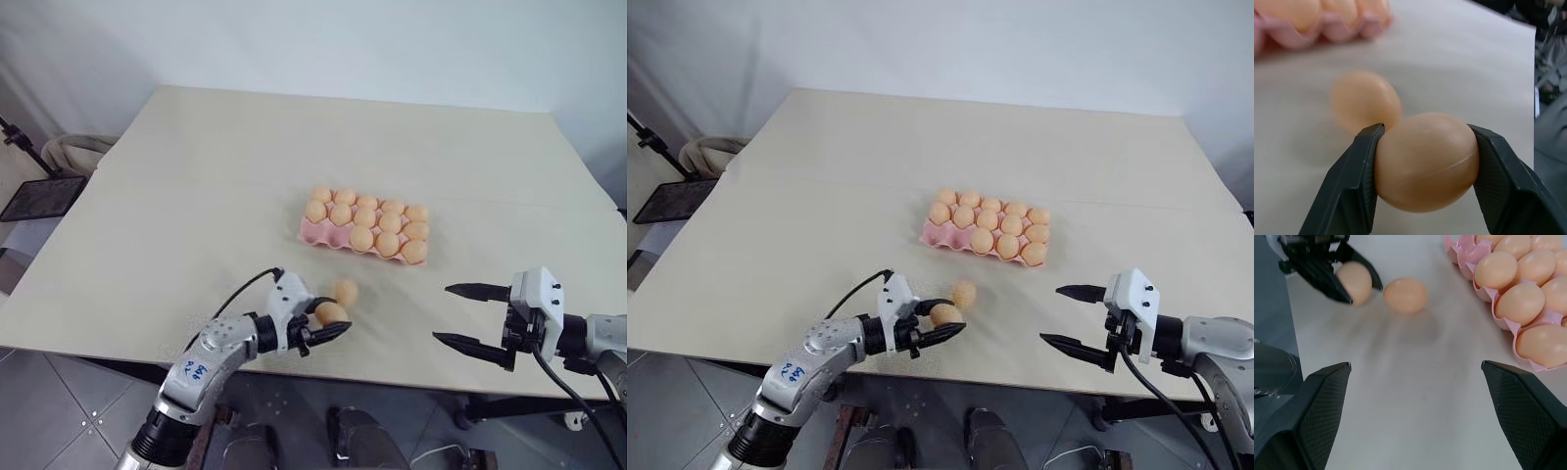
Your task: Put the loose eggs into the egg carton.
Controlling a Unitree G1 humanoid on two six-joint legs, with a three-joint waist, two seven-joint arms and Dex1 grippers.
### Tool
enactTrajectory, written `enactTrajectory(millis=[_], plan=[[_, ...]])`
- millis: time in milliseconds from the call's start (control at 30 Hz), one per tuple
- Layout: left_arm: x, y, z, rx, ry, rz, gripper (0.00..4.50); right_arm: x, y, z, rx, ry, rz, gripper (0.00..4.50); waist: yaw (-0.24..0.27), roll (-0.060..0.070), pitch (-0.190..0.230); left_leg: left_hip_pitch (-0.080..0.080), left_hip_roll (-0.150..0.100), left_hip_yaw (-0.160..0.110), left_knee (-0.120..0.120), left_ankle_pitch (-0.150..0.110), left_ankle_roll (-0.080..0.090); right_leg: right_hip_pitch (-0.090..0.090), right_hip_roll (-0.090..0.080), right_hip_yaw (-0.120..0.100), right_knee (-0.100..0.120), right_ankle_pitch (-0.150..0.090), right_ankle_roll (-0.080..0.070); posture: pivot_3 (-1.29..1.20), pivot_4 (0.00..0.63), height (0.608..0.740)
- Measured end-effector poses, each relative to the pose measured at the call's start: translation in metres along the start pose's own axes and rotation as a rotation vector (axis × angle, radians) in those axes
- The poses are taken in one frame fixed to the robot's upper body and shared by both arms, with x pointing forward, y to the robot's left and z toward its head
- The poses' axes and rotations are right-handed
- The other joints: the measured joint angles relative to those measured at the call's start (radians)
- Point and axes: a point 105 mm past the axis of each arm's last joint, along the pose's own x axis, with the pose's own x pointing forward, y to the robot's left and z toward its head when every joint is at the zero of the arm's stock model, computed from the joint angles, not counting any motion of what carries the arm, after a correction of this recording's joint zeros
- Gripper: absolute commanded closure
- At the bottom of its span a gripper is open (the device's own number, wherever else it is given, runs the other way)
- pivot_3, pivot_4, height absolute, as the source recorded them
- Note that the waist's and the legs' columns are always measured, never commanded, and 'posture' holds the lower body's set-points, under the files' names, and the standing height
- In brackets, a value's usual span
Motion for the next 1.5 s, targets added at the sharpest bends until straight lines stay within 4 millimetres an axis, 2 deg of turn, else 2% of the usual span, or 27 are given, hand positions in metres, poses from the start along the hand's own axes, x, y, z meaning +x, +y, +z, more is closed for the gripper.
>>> enactTrajectory(millis=[67,167,300,367,433,567,633,800,900,1033,1133,1333,1500], plan=[[-0.007,0.006,0.013,0.004,-0.063,0.019,2.24,0.0,-0.001,0.0,-0.001,-0.002,-0.001,0.0,0.0,0.0,0.0,-0.001,0.0,0.0,0.0,0.0,0.0,-0.001,0.0,0.0,0.0,0.0,0.0,0.0,0.15,0.74],[-0.013,0.012,0.044,0.043,-0.168,0.04,2.24,0.0,-0.004,0.0,0.002,-0.003,-0.005,0.0,0.002,0.001,0.0,-0.002,0.0,0.0,0.001,0.0,0.0,-0.001,0.0,0.0,0.0,0.0,0.001,0.0,0.15,0.74],[-0.006,0.03,0.076,0.087,-0.266,0.14,2.24,0.002,-0.006,0.005,-0.019,-0.016,-0.001,0.0,0.009,0.001,0.0,-0.002,-0.001,0.0,0.002,0.0,0.001,-0.001,0.0,0.0,0.0,0.001,0.002,0.0,0.15,0.74],[0.001,0.042,0.082,0.113,-0.273,0.205,2.24,0.003,-0.007,0.005,-0.019,-0.015,-0.001,0.0,0.014,0.0,0.0,-0.003,-0.001,0.0,0.002,0.001,0.001,-0.001,0.0,0.0,-0.001,0.003,0.005,0.0,0.15,0.74],[0.013,0.056,0.08,0.138,-0.246,0.264,2.24,0.004,-0.007,0.003,-0.012,-0.017,0.0,0.0,0.021,0.0,0.0,-0.002,-0.001,0.0,0.002,0.001,0.002,-0.001,0.0,0.0,-0.001,0.004,0.006,0.0,0.15,0.74],[0.037,0.068,0.066,0.138,-0.205,0.295,2.24,0.006,-0.008,0.001,-0.003,-0.02,0.003,0.0,0.025,0.0,0.0,-0.003,-0.001,0.0,0.001,0.001,0.003,-0.002,0.001,0.0,-0.001,0.004,0.007,0.0,0.15,0.74],[0.048,0.075,0.066,0.152,-0.203,0.308,2.24,0.007,-0.008,0.002,-0.009,-0.025,0.006,0.0,0.027,0.0,0.0,-0.005,-0.001,0.0,0.001,0.001,0.004,-0.004,0.001,-0.001,-0.001,0.005,0.009,0.0,0.15,0.74],[0.063,0.089,0.072,0.21,-0.198,0.327,2.24,0.006,-0.005,-0.002,0.005,-0.018,0.0,0.0,0.028,0.001,0.0,-0.005,0.0,-0.001,0.0,0.0,0.004,-0.005,0.001,-0.002,-0.001,0.007,0.013,0.0,0.15,0.74],[0.067,0.096,0.065,0.214,-0.171,0.338,2.24,0.005,-0.002,-0.007,0.023,-0.009,-0.005,0.0,0.026,0.001,0.0,-0.005,0.0,-0.001,0.0,-0.003,0.005,-0.005,0.001,-0.002,0.0,0.007,0.015,0.0,0.15,0.74],[0.07,0.1,0.054,0.199,-0.138,0.343,0.94,0.004,-0.001,-0.009,0.027,-0.013,-0.015,0.0,0.028,0.001,0.001,-0.006,0.0,-0.001,0.001,-0.005,0.006,-0.005,0.001,-0.002,0.0,0.006,0.017,0.0,0.15,0.74],[0.071,0.097,0.055,0.205,-0.15,0.332,0.02,0.004,0.0,-0.009,0.027,-0.017,-0.019,0.0,0.028,0.001,0.001,-0.008,0.0,-0.001,0.001,-0.005,0.006,-0.006,0.001,-0.002,-0.001,0.006,0.017,0.0,0.15,0.74],[0.076,0.092,0.057,0.2,-0.163,0.304,0.02,0.005,0.0,-0.006,0.016,-0.022,-0.023,0.0,0.027,0.001,0.001,-0.008,0.0,-0.001,0.002,-0.005,0.006,-0.006,0.001,-0.003,0.0,0.006,0.017,0.0,0.15,0.74],[0.067,0.086,0.069,0.24,-0.195,0.28,0.02,0.005,-0.001,-0.005,0.01,-0.025,-0.025,0.0,0.027,0.001,0.0,-0.008,0.0,-0.001,0.002,-0.005,0.006,-0.007,0.001,-0.002,0.001,0.006,0.017,0.0,0.15,0.74]])
